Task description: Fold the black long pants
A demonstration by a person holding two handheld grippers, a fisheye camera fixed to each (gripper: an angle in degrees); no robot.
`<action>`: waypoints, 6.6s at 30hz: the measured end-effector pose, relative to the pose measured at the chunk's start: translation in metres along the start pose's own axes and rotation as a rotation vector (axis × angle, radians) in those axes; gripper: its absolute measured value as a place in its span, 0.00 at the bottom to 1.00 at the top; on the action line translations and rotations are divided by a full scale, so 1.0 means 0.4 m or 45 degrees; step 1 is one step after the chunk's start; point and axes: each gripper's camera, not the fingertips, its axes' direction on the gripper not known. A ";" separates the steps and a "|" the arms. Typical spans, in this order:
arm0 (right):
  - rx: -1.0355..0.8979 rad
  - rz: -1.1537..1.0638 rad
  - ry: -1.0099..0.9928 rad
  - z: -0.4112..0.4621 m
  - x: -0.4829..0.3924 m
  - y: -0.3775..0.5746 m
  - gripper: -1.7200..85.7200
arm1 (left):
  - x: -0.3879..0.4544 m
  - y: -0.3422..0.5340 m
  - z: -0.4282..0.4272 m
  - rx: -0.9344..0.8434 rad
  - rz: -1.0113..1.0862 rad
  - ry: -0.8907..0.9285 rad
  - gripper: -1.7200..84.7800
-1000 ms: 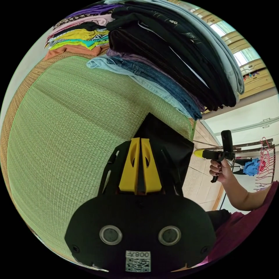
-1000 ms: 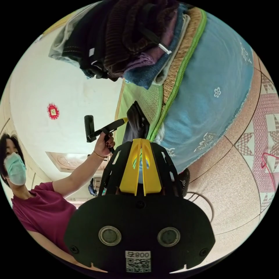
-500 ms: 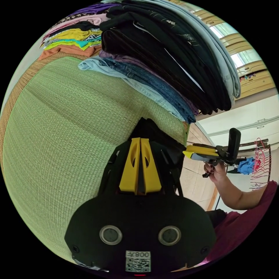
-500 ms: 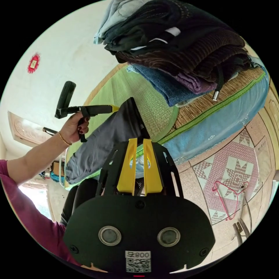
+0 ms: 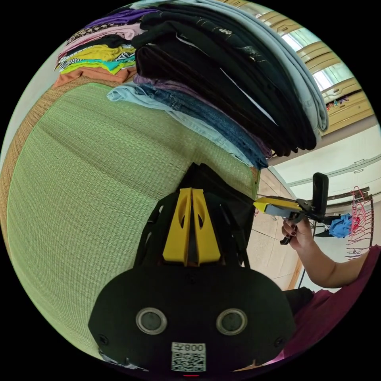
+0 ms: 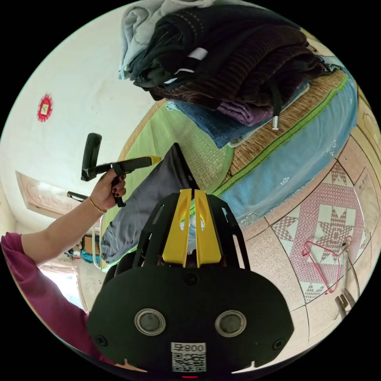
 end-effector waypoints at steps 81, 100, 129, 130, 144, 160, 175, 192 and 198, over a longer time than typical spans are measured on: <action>-0.863 -1.237 -0.355 0.849 -1.944 -0.074 0.08 | -0.766 2.064 -1.924 0.401 -0.891 0.051 0.06; -0.954 -1.218 -0.270 0.951 -2.072 -0.107 0.04 | -0.708 2.289 -2.248 0.538 -1.040 -0.054 0.06; -1.010 -1.043 -0.067 1.227 -2.140 -0.441 0.02 | -0.588 2.677 -2.615 0.654 -1.391 -0.370 0.05; -1.008 -1.032 -0.075 1.227 -2.134 -0.444 0.02 | -0.589 2.683 -2.629 0.658 -1.401 -0.397 0.05; -1.023 -1.063 -0.066 1.204 -2.114 -0.471 0.02 | -0.640 2.773 -2.641 0.594 -1.543 -0.491 0.03; -0.870 -1.196 0.143 0.945 -1.908 -0.380 0.02 | -0.586 2.589 -2.533 0.588 -1.398 -0.430 0.02; -0.663 -1.145 0.200 0.757 -1.704 -0.298 0.02 | -0.584 2.438 -2.274 0.467 -1.421 -0.427 0.02; -0.722 -0.908 0.328 0.488 -1.228 -0.093 0.02 | -0.613 2.204 -1.806 0.276 -1.421 -0.329 0.02; -0.664 -0.821 0.236 0.411 -1.102 -0.072 0.02 | -0.573 2.085 -1.688 0.394 -1.408 -0.292 0.02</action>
